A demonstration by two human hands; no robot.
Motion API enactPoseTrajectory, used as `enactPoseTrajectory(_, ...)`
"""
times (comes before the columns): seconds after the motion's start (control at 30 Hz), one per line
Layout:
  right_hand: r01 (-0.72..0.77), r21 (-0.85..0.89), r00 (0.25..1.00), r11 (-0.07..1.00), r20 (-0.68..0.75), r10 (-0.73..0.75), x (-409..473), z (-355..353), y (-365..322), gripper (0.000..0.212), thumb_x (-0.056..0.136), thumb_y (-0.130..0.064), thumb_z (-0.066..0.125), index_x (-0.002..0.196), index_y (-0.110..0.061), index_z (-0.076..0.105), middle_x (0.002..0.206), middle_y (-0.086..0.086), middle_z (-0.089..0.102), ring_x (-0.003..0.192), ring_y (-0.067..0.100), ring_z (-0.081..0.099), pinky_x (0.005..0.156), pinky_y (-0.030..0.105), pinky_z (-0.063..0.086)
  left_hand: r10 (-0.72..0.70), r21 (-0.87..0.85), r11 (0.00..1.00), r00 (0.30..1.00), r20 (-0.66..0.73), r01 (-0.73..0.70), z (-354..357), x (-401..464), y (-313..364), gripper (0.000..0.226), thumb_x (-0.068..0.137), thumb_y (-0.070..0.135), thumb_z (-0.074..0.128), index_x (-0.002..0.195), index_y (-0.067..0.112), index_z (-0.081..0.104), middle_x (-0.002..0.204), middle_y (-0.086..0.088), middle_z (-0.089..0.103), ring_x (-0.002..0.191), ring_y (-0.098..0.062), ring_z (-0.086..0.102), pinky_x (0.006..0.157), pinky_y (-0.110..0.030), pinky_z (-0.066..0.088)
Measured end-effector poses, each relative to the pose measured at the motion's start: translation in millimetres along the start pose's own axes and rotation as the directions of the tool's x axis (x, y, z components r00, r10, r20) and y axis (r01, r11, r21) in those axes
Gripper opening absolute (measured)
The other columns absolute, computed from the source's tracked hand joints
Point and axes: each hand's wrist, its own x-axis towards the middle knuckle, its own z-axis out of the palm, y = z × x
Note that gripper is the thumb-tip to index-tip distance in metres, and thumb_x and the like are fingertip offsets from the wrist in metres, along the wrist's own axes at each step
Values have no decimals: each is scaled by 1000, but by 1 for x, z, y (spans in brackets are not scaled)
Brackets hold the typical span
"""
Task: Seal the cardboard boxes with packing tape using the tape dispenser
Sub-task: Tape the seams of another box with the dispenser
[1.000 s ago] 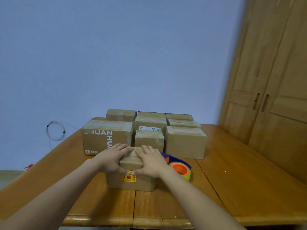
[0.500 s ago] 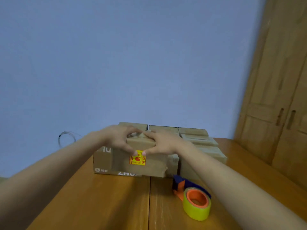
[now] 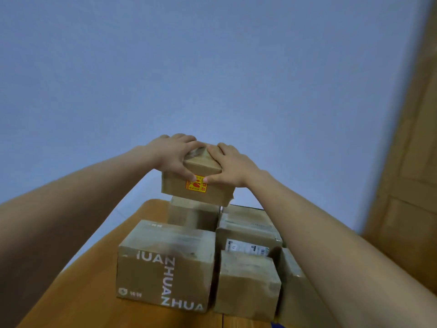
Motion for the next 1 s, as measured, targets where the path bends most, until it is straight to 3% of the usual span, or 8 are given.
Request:
enactPoseTrajectory(0.27,15,57,996,998,87,-20,48,89,8,92,79,-61,63,150,-25,16,142,6,30,131,26,30,99,43,37,-66,-50,996,987,146,74,82,25,-37,97,72,61,71,149,31,20,147,5,32,138,-16,26,105,-39,30)
enactPoseTrajectory(0.57,-31,148,967,989,255,-8,46,169,11,90,79,-61,63,149,-25,19,144,7,30,132,27,29,103,48,35,-102,-160,975,949,297,154,168,25,-35,97,70,51,77,148,29,24,148,5,32,138,-16,27,107,-38,29)
enactPoseTrajectory(0.67,-54,214,946,975,323,-19,41,187,11,84,82,-55,63,148,-22,23,144,9,32,133,29,31,105,43,34,-116,-181,965,926,360,191,194,23,-30,97,68,43,76,149,31,23,149,3,28,139,-19,25,111,-39,26)
enactPoseTrajectory(0.73,-77,221,923,972,384,-14,41,197,9,80,82,-58,60,146,-23,28,143,10,34,132,30,33,104,41,35,-120,-182,959,890,439,219,210,23,-29,96,65,47,67,149,34,22,152,3,24,142,-20,20,115,-43,18)
enactPoseTrajectory(0.83,-85,201,874,976,485,-23,41,210,8,69,83,-67,47,142,-31,38,140,9,42,130,28,36,102,41,36,-108,-282,893,776,622,351,226,23,-24,97,57,59,48,148,39,25,158,5,17,146,-20,12,117,-48,6)
enactPoseTrajectory(0.9,-105,217,844,970,535,-28,42,216,11,56,90,-62,43,136,-30,48,133,11,48,126,29,38,100,42,38,-56,-355,847,731,680,396,234,22,-23,102,50,64,44,147,37,30,157,3,20,145,-21,15,117,-46,12)
enactPoseTrajectory(0.93,-117,246,844,962,536,-34,44,217,13,50,90,-61,45,126,-29,57,123,9,53,119,27,44,94,41,41,-38,-410,812,738,674,416,236,23,-25,99,48,64,45,142,35,39,152,-1,30,140,-22,26,115,-42,21)
enactPoseTrajectory(1.0,-153,361,878,920,476,-41,48,215,18,34,89,-56,51,99,-29,68,91,0,60,92,21,54,76,34,44,-19,-537,729,798,603,424,236,31,-32,74,48,58,48,111,24,64,127,-10,58,116,-26,53,100,-38,41)
